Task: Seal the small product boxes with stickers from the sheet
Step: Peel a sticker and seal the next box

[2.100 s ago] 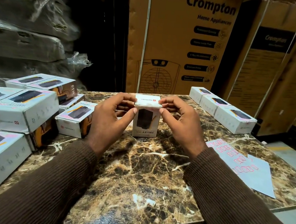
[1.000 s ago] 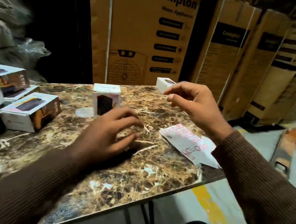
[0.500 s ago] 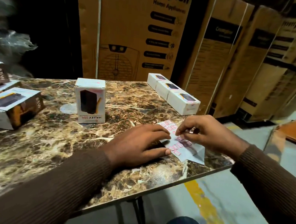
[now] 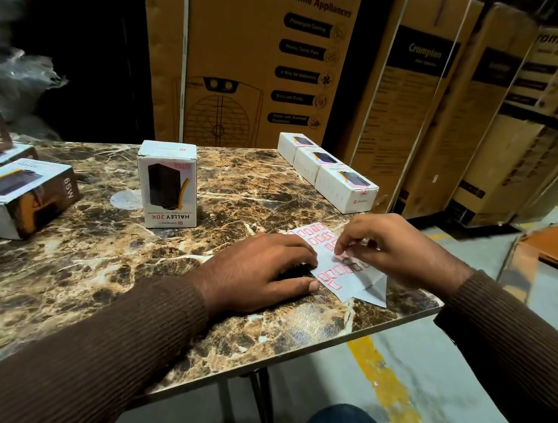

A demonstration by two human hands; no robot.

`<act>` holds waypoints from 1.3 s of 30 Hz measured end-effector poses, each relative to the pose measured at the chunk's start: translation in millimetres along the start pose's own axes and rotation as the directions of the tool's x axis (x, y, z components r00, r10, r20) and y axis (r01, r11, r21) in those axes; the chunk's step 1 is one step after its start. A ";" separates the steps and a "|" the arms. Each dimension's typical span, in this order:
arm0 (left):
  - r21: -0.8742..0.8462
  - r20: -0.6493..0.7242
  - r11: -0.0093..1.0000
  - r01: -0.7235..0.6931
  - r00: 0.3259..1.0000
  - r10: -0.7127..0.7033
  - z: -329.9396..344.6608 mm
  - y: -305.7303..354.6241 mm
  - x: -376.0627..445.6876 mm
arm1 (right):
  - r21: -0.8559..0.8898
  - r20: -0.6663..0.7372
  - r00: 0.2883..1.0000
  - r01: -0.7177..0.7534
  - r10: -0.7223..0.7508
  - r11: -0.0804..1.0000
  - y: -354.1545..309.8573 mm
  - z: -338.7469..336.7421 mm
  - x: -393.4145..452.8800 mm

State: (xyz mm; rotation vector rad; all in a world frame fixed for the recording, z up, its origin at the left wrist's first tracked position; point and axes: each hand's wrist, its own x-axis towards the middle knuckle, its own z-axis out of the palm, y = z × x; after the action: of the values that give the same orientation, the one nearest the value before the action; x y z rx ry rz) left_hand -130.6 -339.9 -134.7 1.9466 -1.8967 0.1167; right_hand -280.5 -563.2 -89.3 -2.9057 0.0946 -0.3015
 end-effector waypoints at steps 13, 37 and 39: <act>-0.020 0.002 1.000 -0.002 1.000 0.002 1.4 -1.8 0.1 | -0.065 0.118 0.992 0.051 -0.043 0.997 -4.4 5.7 0.9; -0.008 0.000 1.000 -0.026 1.000 0.026 3.0 -5.2 -1.0 | -0.061 0.091 0.995 -0.037 0.042 0.997 -24.6 -15.7 2.8; -0.019 -0.004 1.000 -0.015 1.000 0.015 2.5 -6.4 -1.4 | -0.051 0.050 0.998 -0.042 0.044 0.998 -28.9 -13.9 11.3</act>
State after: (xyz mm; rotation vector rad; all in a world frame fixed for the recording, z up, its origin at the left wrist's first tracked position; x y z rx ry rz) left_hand -125.0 -339.5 -139.0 1.9188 -1.9032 0.1054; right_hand -271.1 -538.9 -67.3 -2.9541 0.1584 -0.2199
